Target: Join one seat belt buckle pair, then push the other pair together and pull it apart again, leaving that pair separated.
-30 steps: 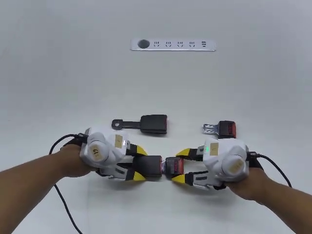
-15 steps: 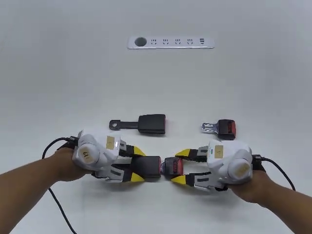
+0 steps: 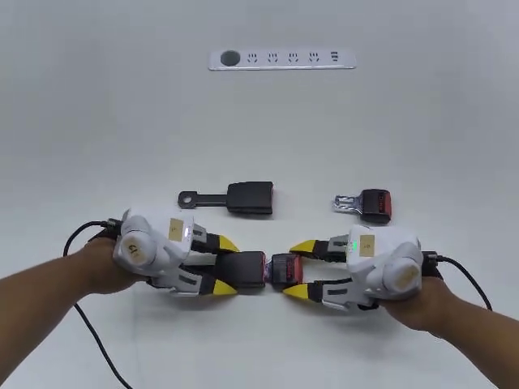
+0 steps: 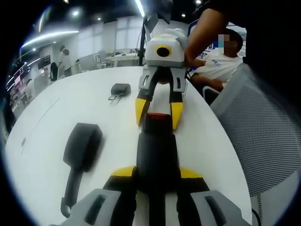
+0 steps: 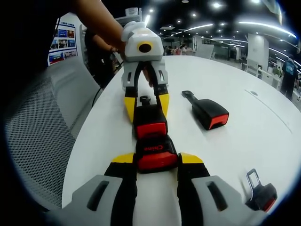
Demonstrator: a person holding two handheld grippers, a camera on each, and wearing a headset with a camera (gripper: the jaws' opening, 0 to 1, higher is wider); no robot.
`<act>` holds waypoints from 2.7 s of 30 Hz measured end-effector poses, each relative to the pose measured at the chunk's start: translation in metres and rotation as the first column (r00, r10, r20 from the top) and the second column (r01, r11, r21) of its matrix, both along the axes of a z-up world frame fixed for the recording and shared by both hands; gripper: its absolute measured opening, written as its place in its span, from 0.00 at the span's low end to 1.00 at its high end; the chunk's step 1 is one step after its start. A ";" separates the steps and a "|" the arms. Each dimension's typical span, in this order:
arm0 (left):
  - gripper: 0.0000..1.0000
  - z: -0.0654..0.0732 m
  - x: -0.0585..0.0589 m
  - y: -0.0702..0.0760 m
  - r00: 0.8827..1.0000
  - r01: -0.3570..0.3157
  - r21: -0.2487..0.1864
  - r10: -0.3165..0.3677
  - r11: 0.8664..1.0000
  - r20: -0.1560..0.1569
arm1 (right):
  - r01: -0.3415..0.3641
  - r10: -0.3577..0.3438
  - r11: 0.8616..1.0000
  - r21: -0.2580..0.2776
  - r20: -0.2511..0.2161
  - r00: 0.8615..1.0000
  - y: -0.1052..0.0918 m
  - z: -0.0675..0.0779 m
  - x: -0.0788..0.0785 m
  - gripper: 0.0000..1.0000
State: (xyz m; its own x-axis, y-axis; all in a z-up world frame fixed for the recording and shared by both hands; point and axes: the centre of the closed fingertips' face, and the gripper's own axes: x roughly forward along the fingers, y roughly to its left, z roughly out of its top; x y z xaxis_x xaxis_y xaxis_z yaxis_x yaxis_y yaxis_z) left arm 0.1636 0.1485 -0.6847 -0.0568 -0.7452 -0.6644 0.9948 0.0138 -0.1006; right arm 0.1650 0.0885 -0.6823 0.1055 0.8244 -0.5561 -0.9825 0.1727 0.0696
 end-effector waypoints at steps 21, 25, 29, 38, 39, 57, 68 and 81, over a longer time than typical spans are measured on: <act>0.34 -0.002 -0.001 0.000 0.999 0.023 0.060 -0.024 0.998 0.023 | 0.007 -0.007 1.000 -0.005 0.010 1.000 0.001 0.000 -0.001 0.34; 0.34 -0.003 -0.001 0.000 0.999 0.029 0.088 -0.033 0.996 0.038 | 0.021 -0.021 1.000 -0.021 0.003 1.000 0.002 -0.001 -0.001 0.34; 0.35 -0.003 0.001 -0.001 0.999 0.009 0.110 -0.014 0.994 0.040 | 0.104 -0.105 0.994 -0.030 -0.036 0.994 0.000 0.000 0.004 0.43; 0.75 0.018 0.013 -0.004 0.989 -0.147 0.075 0.146 0.986 0.021 | 0.185 -0.184 0.982 0.039 -0.026 0.983 -0.004 0.028 0.015 0.65; 0.75 0.022 0.014 -0.003 0.987 -0.159 0.071 0.158 0.985 0.021 | 0.191 -0.190 0.981 0.036 -0.015 0.982 -0.007 0.029 0.016 0.65; 0.75 0.053 0.056 0.011 0.971 -0.229 0.059 0.224 0.972 0.085 | 0.274 -0.272 0.961 -0.028 0.048 0.961 -0.089 0.040 0.064 0.70; 0.74 0.051 0.087 0.014 0.970 -0.226 0.074 0.218 0.971 0.103 | 0.271 -0.270 0.960 -0.074 0.021 0.963 -0.125 0.030 0.096 0.67; 0.71 0.028 0.112 0.003 0.983 -0.172 0.085 0.165 0.981 0.079 | 0.223 -0.227 0.968 -0.117 -0.028 0.973 -0.144 0.007 0.112 0.67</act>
State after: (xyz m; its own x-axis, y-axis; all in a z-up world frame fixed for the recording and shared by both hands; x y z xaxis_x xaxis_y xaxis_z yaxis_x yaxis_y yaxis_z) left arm 0.2755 0.1518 -0.6569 0.1140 -0.6762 -0.7278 0.9821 0.1875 -0.0203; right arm 0.2769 -0.0555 -0.6749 0.2564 0.7138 -0.6518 -0.9142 0.3981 0.0764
